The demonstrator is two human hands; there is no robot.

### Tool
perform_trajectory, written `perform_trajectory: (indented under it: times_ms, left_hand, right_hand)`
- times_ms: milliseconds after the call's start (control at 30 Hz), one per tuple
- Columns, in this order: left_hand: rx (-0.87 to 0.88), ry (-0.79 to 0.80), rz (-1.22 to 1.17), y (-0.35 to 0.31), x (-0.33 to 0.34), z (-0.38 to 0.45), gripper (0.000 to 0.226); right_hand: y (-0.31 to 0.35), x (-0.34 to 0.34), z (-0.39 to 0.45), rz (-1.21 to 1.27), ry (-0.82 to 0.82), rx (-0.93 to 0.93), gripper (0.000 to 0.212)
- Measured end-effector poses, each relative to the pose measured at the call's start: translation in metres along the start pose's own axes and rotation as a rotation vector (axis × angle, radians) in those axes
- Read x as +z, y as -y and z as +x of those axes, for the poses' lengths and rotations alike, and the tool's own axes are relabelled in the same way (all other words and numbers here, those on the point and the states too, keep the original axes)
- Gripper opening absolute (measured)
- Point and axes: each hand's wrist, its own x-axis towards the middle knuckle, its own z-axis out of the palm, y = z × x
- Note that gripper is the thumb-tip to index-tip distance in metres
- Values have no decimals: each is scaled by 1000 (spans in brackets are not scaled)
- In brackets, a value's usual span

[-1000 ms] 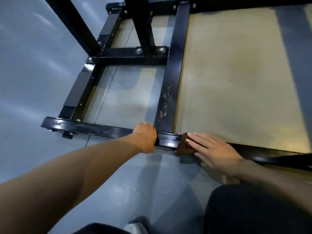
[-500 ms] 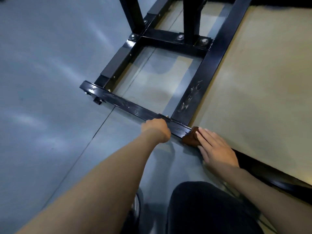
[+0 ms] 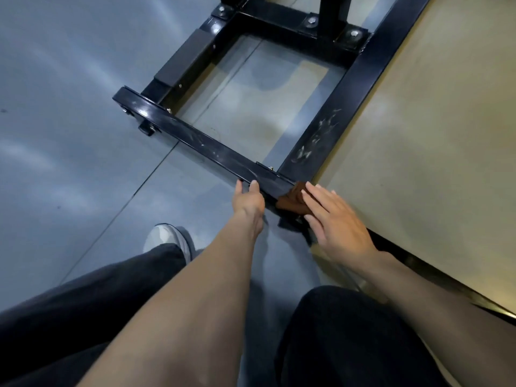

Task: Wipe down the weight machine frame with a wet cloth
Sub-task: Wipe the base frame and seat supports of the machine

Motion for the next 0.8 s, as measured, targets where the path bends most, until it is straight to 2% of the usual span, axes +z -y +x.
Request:
perform_trajectory:
  times_ms: [100,200,300,533,700,800]
  left_hand:
    - [-63,43,-170,-3,-2,-2,60]
    - [-120,55,-235,-5,-7,-2,62]
    - [-128,83,-297,1,-10,4,63]
    - [-116,43,-299,-7,-10,1,58]
    - [-146,56,-316,-10,-7,-3,56]
    - [-177,86,-331,-9,-11,-2,60]
  right_hand:
    - [-17,-5,-26,40,-47,24,50]
    - [-30,-6,-53,-14,-116,7,50]
    - [-21,-3,-29,-28,-124,-27,51]
    - [21,18,61,-17,-49,-166,50]
    - [16,-19,24,-108,17,-99,49]
    - [22,-52,14,-293,128,-14,32]
